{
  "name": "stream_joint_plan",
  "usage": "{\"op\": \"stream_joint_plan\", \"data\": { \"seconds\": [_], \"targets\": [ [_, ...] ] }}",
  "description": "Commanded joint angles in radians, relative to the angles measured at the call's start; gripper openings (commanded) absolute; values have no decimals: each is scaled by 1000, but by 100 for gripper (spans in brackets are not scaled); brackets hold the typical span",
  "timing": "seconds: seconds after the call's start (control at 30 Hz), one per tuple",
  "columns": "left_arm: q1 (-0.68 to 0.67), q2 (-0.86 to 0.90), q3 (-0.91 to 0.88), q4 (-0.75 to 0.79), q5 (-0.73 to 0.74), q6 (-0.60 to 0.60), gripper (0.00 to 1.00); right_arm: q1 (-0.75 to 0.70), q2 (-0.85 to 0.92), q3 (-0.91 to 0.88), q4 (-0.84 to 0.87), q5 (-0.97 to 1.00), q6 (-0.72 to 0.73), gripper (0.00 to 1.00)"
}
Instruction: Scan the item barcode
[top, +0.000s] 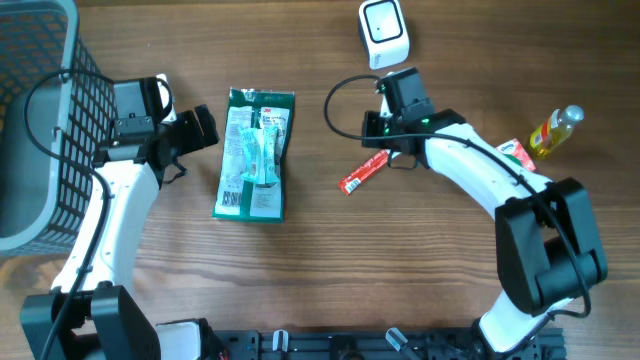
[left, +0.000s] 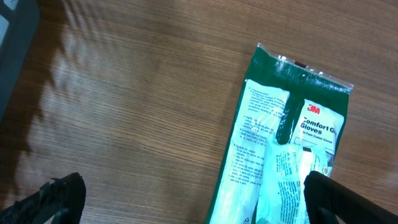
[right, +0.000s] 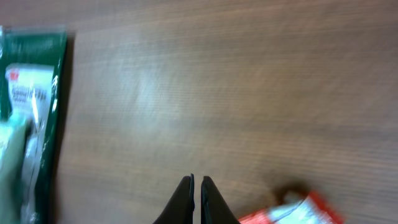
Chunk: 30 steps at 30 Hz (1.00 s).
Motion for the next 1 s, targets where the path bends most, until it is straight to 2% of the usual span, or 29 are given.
{"op": "stream_joint_plan", "data": {
  "seconds": [0.0,0.17,0.4,0.47,0.63,0.8,0.87,0.9,0.93,0.97],
  "targets": [
    [6,-1,7,4,12,16,100,5,101,-4,35,143,-18,9],
    [6,-1,7,3,12,16,100,-12,119,-3,-53,182,-18,10],
    [6,-1,7,3,12,16,100,-42,21,32,-453,131,-31,13],
    [6,-1,7,3,12,16,100,-42,-5,32,-531,47,-114,14],
    [6,-1,7,3,12,16,100,-50,-10,32,-585,1,-204,20],
    [6,-1,7,3,12,16,100,-126,-10,32,-583,-27,-306,25],
    [6,-1,8,63,75,7,100,-175,-10,31,-581,-107,-344,38],
    [6,-2,8,77,160,-84,100,-188,-10,31,-569,-117,-362,39],
    [6,-2,8,56,290,-264,100,-197,-10,29,-555,-121,-362,42],
    [-4,-1,6,14,460,-329,100,-202,-10,29,-551,-148,-378,52]
  ]
}}
